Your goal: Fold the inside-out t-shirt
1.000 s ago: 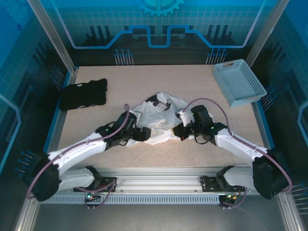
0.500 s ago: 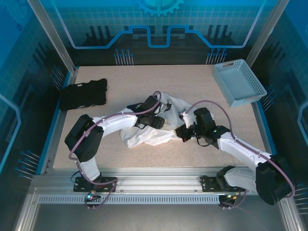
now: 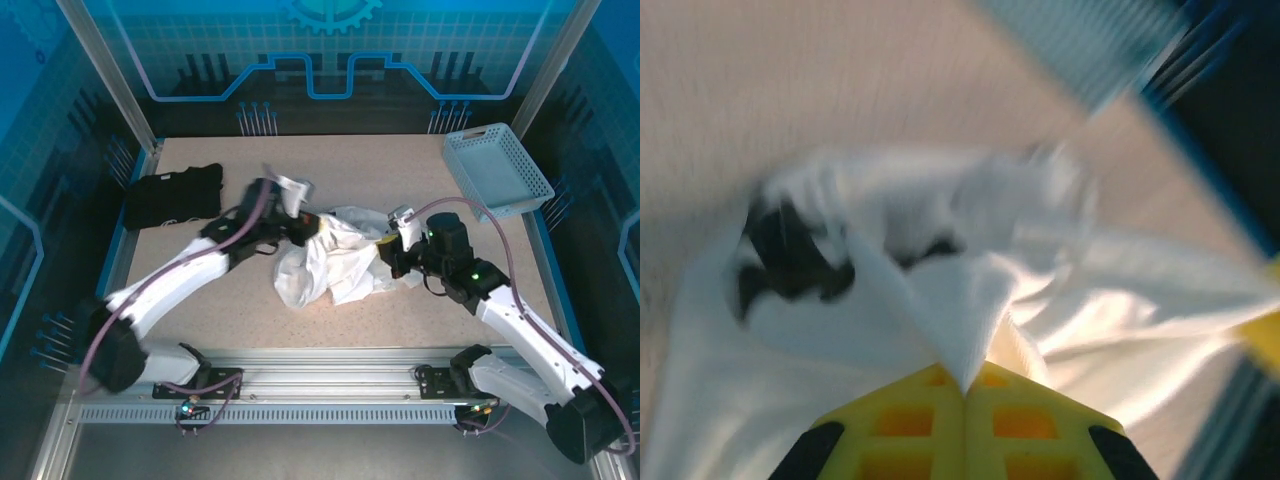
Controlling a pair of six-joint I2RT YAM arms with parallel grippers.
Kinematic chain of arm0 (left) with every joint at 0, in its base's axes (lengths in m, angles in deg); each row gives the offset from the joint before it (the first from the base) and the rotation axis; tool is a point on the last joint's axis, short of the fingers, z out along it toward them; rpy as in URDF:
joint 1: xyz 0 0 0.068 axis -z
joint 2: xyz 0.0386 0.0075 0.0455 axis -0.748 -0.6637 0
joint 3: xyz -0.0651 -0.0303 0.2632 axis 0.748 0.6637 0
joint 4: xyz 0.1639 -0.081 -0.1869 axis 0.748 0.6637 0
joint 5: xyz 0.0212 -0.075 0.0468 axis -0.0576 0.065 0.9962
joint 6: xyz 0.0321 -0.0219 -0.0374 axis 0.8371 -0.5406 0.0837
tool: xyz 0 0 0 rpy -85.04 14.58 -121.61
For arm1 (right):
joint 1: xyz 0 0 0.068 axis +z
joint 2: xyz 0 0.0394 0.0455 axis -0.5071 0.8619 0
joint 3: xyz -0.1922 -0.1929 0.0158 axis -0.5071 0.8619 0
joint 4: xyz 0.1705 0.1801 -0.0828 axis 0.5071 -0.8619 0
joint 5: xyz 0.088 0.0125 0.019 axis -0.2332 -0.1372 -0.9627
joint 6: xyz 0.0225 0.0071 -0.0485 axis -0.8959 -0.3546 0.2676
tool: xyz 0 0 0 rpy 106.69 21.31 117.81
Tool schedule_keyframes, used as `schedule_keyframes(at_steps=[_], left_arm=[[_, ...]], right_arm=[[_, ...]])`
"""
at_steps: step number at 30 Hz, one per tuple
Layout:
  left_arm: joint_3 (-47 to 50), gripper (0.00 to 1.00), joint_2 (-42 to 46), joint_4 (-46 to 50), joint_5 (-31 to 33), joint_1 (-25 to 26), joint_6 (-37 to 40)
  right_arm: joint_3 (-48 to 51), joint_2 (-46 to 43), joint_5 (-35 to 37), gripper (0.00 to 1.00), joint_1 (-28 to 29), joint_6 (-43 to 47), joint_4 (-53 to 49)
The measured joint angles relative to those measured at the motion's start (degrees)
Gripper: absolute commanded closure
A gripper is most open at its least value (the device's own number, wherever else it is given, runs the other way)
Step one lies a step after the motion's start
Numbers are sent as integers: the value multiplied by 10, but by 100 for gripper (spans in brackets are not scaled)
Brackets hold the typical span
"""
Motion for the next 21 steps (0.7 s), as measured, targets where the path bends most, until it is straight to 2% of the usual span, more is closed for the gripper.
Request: schedule_keyframes(at_steps=[3,6,9,12,14,16,18,21], left_arm=[[23,100,65,-77,-62,-41,-53],[33,100,71,-120,-110,-44,-81],[48,100,57,-130,-143,-44,-95],[54,100,45,-131,-160,-44,-99],[54,100,41,-132,-166,-44,-101],[54,100,41,-132,-171,-44,-101],[54,100,41,-132,-175,-44,-101],[54,100,41,-132,-178,-44,-101]], right_arm=[[0,10,16,99,2,-5,6],[-1,62,72,90,17,-36,1],[-28,124,145,72,37,-72,-53],[-47,146,201,52,72,-63,-73],[-47,134,212,44,111,-41,-68],[-41,116,204,32,137,-22,-51],[-31,96,197,28,146,-4,-29],[-16,83,197,28,153,14,4]])
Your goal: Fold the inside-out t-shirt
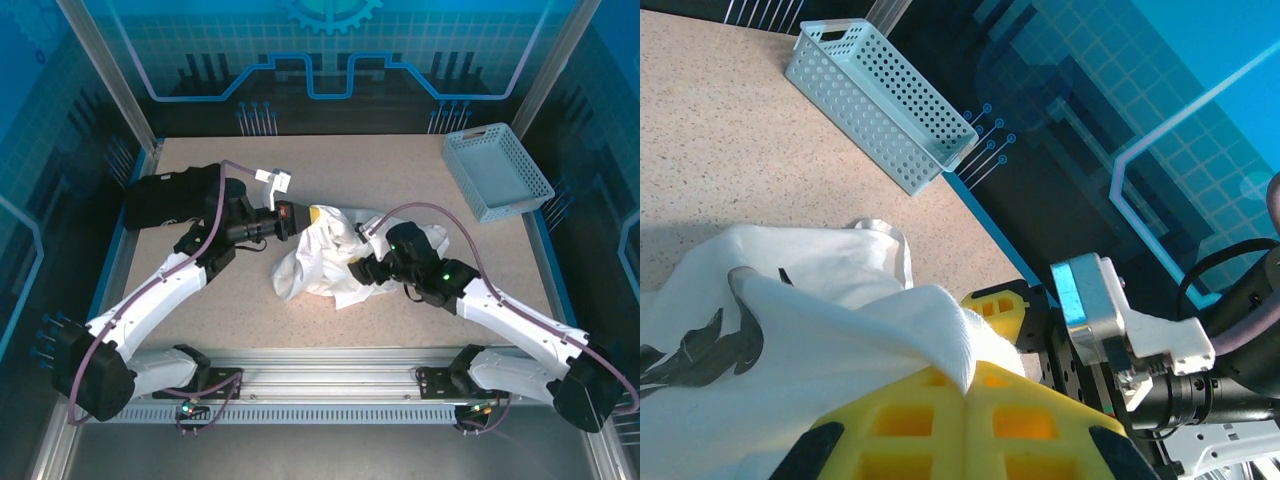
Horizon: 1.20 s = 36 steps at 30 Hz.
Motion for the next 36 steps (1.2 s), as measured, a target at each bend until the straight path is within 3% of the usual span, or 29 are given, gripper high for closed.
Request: schedule_keyframes(at_steps=[3,4,6,7,9,13,16,19,23,25,29,33,36], left_arm=[[0,100,0,0,-3,0,0],[0,100,0,0,-4,0,0],[0,100,0,0,-5,0,0],[0,100,0,0,-5,0,0],[0,100,0,6,7,-1,0],[0,96,1,49,82,-5,1],[0,78,1,83,136,-12,3],[0,52,1,119,177,-15,12],[0,37,19,178,226,-10,36],[0,38,50,204,253,7,51],[0,52,124,233,267,70,74],[24,60,143,220,197,85,66],[43,60,103,214,144,85,59]], right_arm=[[2,16,-4,31,2,15,40],[2,27,-8,39,2,18,56],[-5,61,-24,75,2,26,86],[-12,79,-38,88,0,30,92],[-30,104,-92,100,-8,36,94],[-46,105,-251,100,-48,29,89],[-46,104,-360,100,-90,0,99],[-40,105,-426,100,-107,-34,127],[-40,117,-473,100,-108,-60,154],[-42,130,-483,100,-110,-69,159],[-45,153,-491,100,-111,-82,162],[-46,156,-491,100,-113,-90,162],[-48,156,-492,100,-119,-92,162]])
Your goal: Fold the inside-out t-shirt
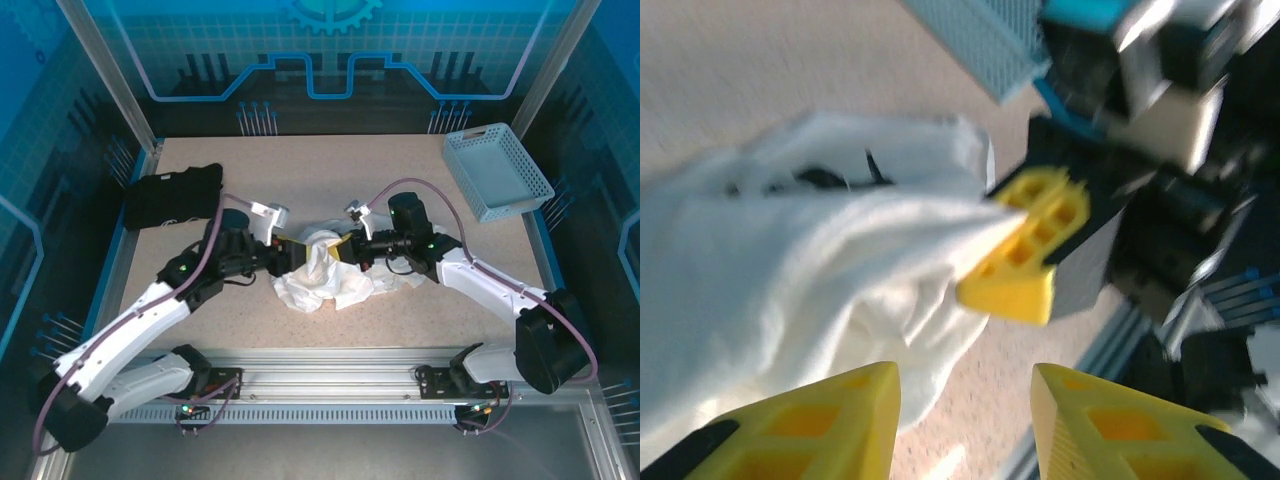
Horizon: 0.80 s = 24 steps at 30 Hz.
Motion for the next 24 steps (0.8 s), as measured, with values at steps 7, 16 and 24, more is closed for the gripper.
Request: schedule_keyframes(at_steps=[7,16,24], left_arm=[[1,50,-105,-13,-23,0,12],[-37,87,-239,-52,-4,0,45],[-35,100,-223,-151,-154,-32,28]], right_arm=[[0,-2,-5,100,-20,0,-6],[0,-15,-22,100,-28,5,-16],[-24,-61,134,87,-49,11,-129]])
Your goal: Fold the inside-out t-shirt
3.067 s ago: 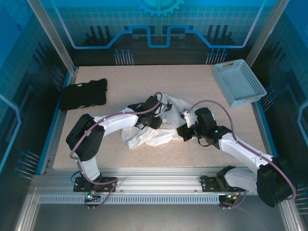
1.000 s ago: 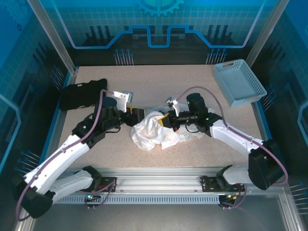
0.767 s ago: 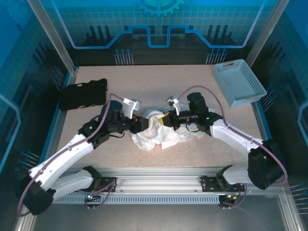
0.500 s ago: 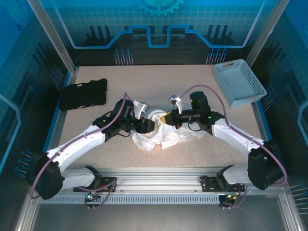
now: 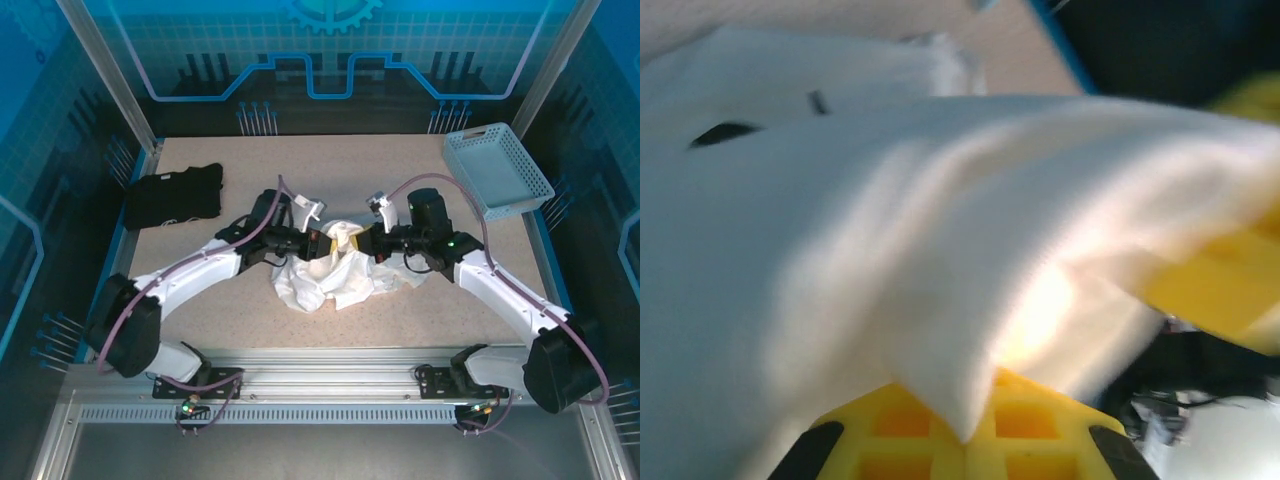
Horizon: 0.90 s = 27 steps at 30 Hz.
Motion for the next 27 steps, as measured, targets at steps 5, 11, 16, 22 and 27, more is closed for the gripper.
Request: schedule_keyframes(at_steps=[5,11,16,22,27], left_arm=[[72,100,122,-103,-94,-22,-58],[75,100,141,-163,-139,-23,-96],[75,100,134,-178,-153,-23,-112],[75,100,132,-181,-161,-23,-112],[76,100,132,-181,-161,-23,-111]], right_arm=[[-37,7,118,69,10,-7,-62],[-38,-19,171,56,53,39,-114],[15,-116,174,57,82,71,-111],[59,-134,139,66,107,83,-68],[59,-88,125,66,107,64,-12]])
